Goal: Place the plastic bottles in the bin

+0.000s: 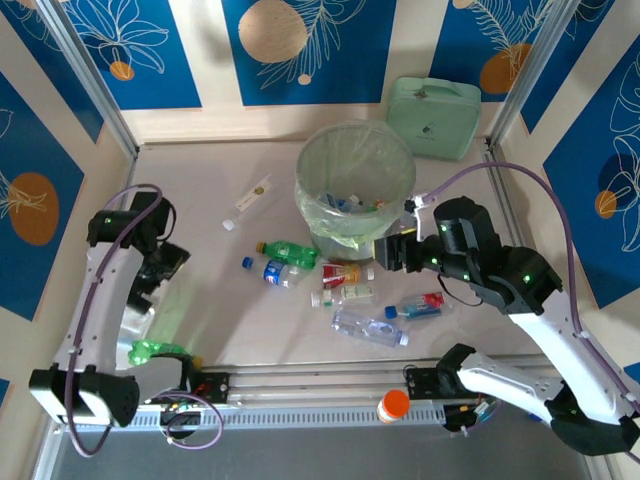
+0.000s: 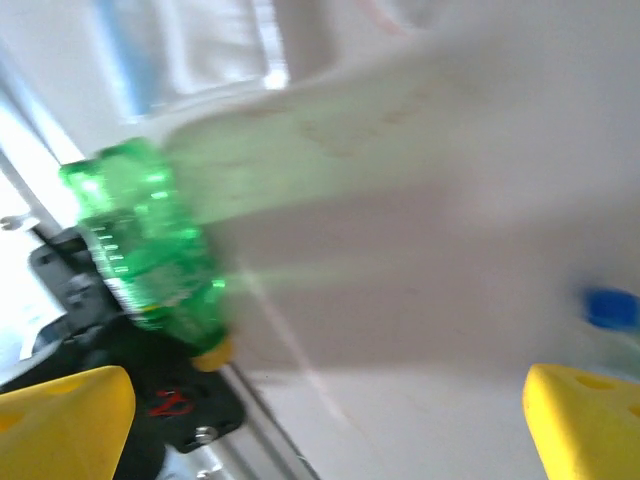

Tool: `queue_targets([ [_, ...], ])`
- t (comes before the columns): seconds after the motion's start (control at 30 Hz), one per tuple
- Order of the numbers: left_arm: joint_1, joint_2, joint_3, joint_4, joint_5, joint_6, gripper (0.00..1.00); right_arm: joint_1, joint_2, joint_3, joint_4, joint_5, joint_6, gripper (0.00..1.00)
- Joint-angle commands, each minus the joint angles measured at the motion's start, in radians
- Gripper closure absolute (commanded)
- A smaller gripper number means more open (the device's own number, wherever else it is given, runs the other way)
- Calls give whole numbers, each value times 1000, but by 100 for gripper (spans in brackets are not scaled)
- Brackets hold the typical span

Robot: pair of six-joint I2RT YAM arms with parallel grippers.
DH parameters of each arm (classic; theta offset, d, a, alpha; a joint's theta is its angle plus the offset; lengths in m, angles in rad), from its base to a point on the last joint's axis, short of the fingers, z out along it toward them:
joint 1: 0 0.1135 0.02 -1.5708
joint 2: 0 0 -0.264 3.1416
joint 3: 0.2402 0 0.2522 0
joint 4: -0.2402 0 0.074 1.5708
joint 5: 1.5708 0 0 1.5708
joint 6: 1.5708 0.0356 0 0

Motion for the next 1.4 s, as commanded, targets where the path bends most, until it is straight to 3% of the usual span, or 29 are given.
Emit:
queue_targets([
  [0.0, 117, 0, -79, -156, -73, 27, 1, 48, -3, -12, 19, 49, -9, 30],
  [0.1, 182, -15, -164, -107, -90, 41, 1, 56, -10, -20, 20, 35, -13, 30],
  [0.5, 285, -55, -461, 140, -117, 83, 1, 0, -68, -46, 22, -71, -45, 27],
  [0.87, 286, -2, -490, 117, -171, -27, 1, -48, -98, -45, 3, -142, -49, 27],
  [1.07, 292, 58, -531, 165, -98, -36, 1, -65, -98, -36, 11, -174, -61, 26],
  [1.37, 290, 28, -611, 275, -101, -57, 1, -72, -118, -24, 6, -195, -96, 24],
])
